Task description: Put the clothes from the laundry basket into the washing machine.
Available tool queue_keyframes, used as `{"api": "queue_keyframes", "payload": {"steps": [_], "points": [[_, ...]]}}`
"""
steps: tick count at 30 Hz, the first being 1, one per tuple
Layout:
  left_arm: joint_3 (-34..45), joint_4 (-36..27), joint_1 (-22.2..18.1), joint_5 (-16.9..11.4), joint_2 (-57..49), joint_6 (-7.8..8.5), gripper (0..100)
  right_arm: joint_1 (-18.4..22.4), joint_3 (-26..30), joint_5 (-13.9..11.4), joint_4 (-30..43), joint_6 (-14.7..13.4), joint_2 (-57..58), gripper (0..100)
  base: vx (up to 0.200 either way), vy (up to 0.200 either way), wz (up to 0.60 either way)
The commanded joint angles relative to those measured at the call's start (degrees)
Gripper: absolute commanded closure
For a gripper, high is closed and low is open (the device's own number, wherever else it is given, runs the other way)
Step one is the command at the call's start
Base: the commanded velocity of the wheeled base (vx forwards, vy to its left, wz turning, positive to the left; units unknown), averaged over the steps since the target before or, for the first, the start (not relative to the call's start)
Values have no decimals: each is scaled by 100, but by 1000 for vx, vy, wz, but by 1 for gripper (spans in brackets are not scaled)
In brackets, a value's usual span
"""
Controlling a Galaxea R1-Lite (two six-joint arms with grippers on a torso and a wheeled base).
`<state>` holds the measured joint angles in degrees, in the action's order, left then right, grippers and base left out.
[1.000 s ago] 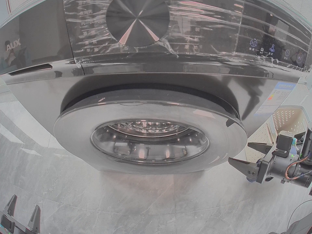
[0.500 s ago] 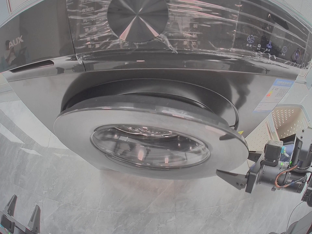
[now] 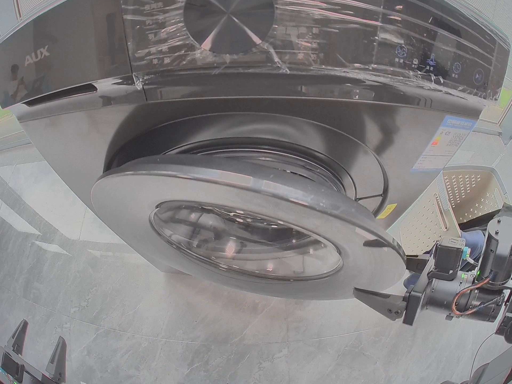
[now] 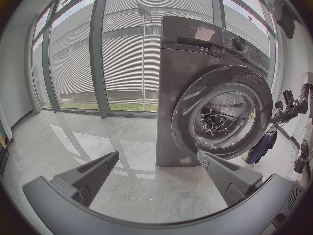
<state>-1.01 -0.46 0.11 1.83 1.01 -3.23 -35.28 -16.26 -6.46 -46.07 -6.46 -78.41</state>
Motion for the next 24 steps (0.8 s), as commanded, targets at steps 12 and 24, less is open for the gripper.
{"api": "queue_keyframes", "payload": {"steps": [12, 24], "points": [[84, 2, 7, 2, -101, -2, 0, -146, 194, 13, -7, -48, 80, 0, 0, 0, 0], [84, -6, -2, 2, -101, -2, 0, -471, 202, -4, -7, -101, -192, 0, -100, 0, 0]]}}
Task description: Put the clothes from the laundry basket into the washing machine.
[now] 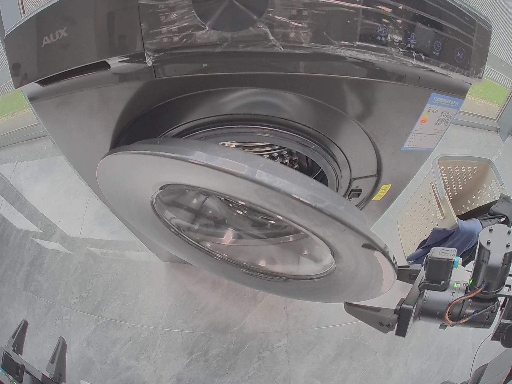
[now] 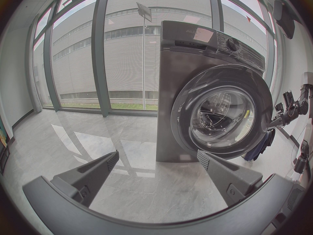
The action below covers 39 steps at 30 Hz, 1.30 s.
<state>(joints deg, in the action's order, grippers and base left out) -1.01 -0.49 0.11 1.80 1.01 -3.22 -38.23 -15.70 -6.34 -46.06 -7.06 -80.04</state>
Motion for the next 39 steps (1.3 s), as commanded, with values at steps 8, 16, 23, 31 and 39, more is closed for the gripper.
{"api": "queue_keyframes", "payload": {"steps": [8, 16, 23, 31, 39], "points": [[84, -4, -2, 4, -101, -3, 0, -325, 181, 1, -9, -375, 173, 0, 0, 0, 0], [84, -4, -2, 4, -101, -3, 0, -273, -82, 36, -9, -349, -38, 0, -150, 0, 0], [84, -4, -2, 4, -101, -3, 0, -422, -3, 1, -9, -279, -143, 0, 0, 0, 0], [84, -4, -2, 4, -101, -3, 0, -440, 472, 98, 0, -287, -20, 0, 0, 0, 0], [84, 5, 7, 4, -101, -3, 0, 0, 1570, 361, 79, -191, 481, 0, 0, 0, 0]]}}
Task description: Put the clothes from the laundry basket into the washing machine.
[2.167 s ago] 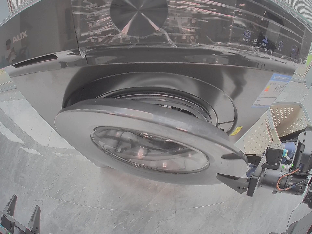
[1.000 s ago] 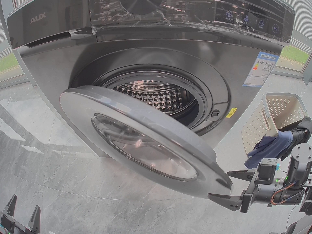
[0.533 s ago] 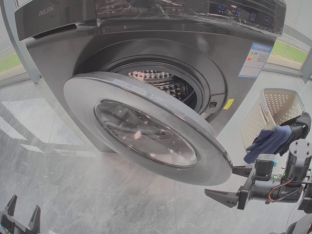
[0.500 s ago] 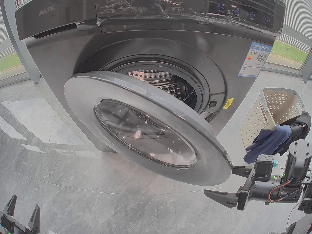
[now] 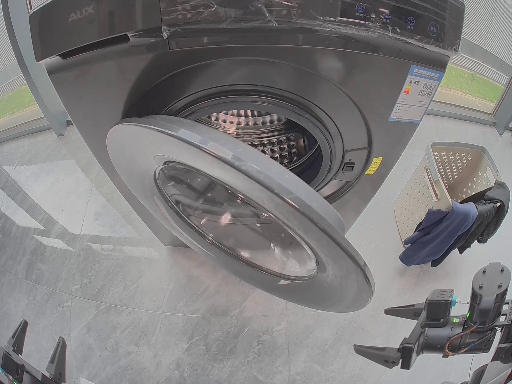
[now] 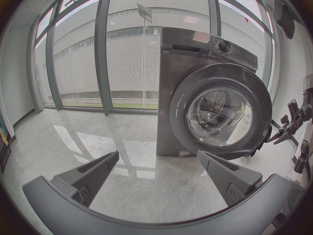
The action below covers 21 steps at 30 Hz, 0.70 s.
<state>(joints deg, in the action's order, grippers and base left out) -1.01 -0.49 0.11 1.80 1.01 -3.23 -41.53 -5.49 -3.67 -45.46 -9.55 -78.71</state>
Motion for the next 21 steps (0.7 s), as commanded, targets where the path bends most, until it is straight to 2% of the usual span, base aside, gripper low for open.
{"api": "queue_keyframes", "payload": {"steps": [1, 4, 6, 10, 14, 17, 21], "points": [[84, 5, 7, 4, -101, -2, 0, 664, 549, 94, 72, 120, 357, 0, 0, 0, 0], [84, -4, -2, 4, -101, -2, 0, 1183, 417, 68, 20, 128, 304, 0, 0, 0, 0], [84, 5, -2, 4, -101, -2, 0, 1438, 127, 42, 72, 120, 251, 0, 0, 0, 0], [84, -4, 7, 4, -101, -2, 0, 1605, -374, 59, 90, 111, 23, 0, 0, 0, 0], [84, 5, 7, 4, -101, -2, 0, 1578, -910, 86, 81, 102, -329, 0, 0, 0, 0], [84, 5, -2, 4, -101, -2, 0, 1525, -1077, 86, 28, 111, -548, 0, 0, 0, 0], [84, 5, 7, 4, -101, -2, 0, 919, -937, 77, 81, 49, -654, 0, 0, 0, 0]]}}
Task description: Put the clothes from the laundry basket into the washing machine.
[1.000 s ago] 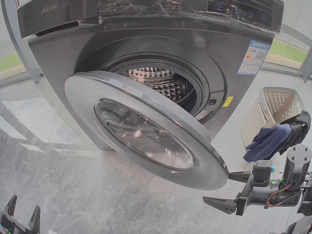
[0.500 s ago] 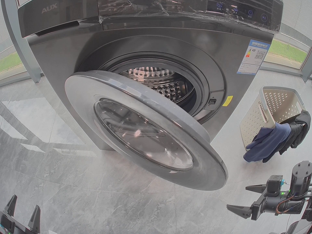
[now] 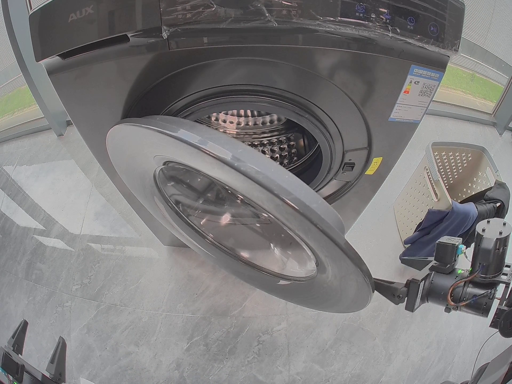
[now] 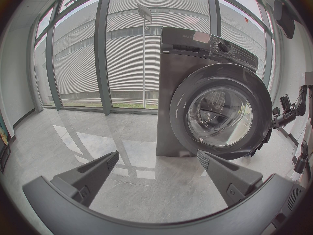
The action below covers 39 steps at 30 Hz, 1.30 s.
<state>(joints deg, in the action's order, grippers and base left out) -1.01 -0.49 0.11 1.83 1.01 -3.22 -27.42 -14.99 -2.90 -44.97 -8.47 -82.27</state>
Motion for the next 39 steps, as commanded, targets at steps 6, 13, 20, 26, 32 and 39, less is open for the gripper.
{"api": "queue_keyframes", "payload": {"steps": [6, 13, 20, 26, 32, 39], "points": [[84, -4, 7, 2, -101, -3, 0, -1046, 445, 18, -38, -58, -245, 0, -67, 0, 0], [84, -4, -2, 2, -101, -3, 0, -1002, 164, 18, -47, -67, -324, 0, -200, 0, 0], [84, -4, 7, 2, -101, -3, 0, -994, -847, 536, -47, -392, -1054, 0, 0, 0, 0], [84, -4, 7, 2, -101, -3, 0, -879, -1761, 861, -56, -533, -1871, 0, 0, 0, 0], [84, 5, 7, 2, -101, -3, 0, -941, -2157, 923, -425, -480, -2486, 0, 0, 0, 0], [84, 5, -2, 2, -101, -12, 0, -1231, -2218, 923, -724, -436, -2803, 0, 0, 0, 0]]}}
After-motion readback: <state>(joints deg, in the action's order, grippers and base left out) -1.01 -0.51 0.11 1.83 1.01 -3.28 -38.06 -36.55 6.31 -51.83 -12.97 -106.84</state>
